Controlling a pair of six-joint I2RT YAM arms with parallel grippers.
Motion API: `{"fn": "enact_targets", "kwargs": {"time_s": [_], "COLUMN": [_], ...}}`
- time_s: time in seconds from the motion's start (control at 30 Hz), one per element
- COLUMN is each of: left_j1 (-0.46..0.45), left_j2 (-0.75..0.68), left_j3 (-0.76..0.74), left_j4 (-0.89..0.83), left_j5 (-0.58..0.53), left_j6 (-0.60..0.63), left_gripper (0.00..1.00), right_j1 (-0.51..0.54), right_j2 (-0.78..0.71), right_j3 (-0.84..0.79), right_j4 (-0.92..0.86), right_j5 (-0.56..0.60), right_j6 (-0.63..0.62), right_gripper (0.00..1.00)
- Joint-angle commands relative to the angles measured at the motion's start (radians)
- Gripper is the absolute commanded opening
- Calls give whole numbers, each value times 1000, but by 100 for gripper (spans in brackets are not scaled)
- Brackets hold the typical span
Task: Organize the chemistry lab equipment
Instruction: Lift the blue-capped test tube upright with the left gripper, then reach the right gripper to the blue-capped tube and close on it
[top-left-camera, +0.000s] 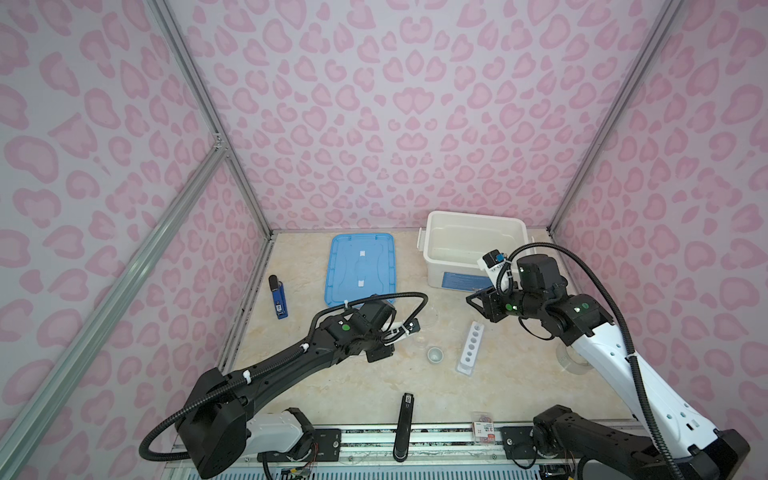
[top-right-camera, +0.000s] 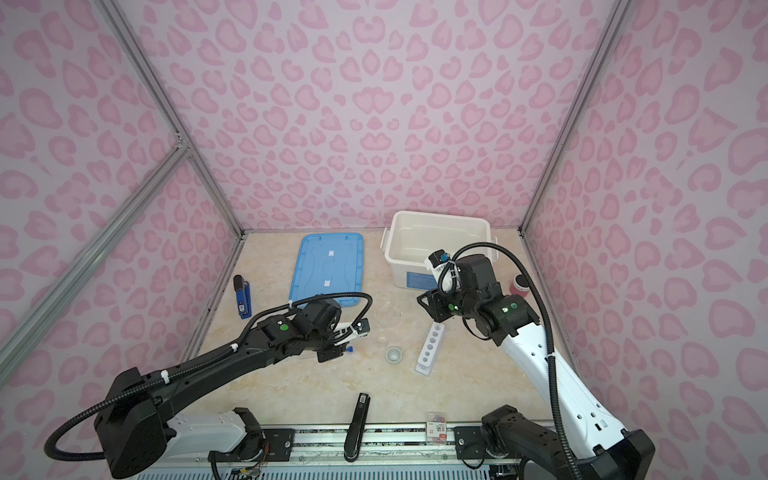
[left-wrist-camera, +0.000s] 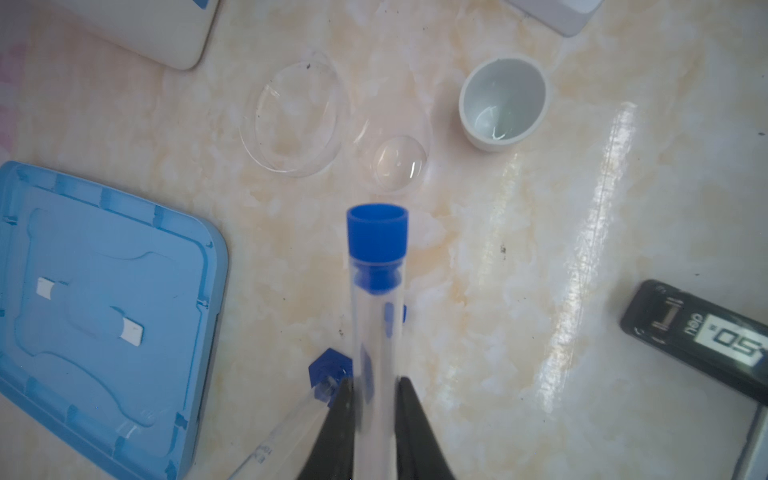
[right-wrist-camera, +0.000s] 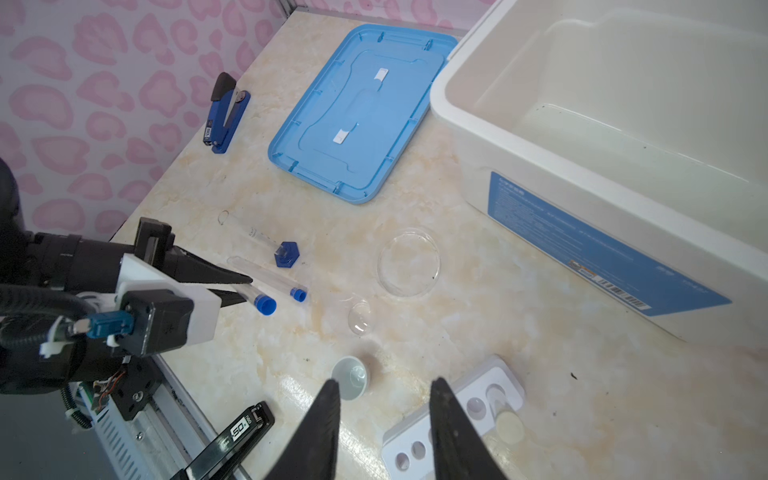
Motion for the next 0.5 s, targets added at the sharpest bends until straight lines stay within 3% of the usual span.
{"fn": "enact_targets", "kwargs": {"time_s": [0.0, 0.27, 0.47], "left_j1": [22, 96, 121], "left_j2": [-53, -142, -159], "left_j3": [-2, -61, -100], "left_j4": [108, 288, 366], "left_j5": [51, 279, 369], "left_j6": [-25, -192, -244], "left_gripper": [15, 15, 15], "right_j1": [44, 192, 300], "right_j2": [4, 25, 123], "right_j3": [8, 33, 161], "right_j4": [-56, -7, -50], "right_j5": [-14, -10, 43], "right_j6": [-22, 4, -21], "right_gripper": [37, 37, 39]}}
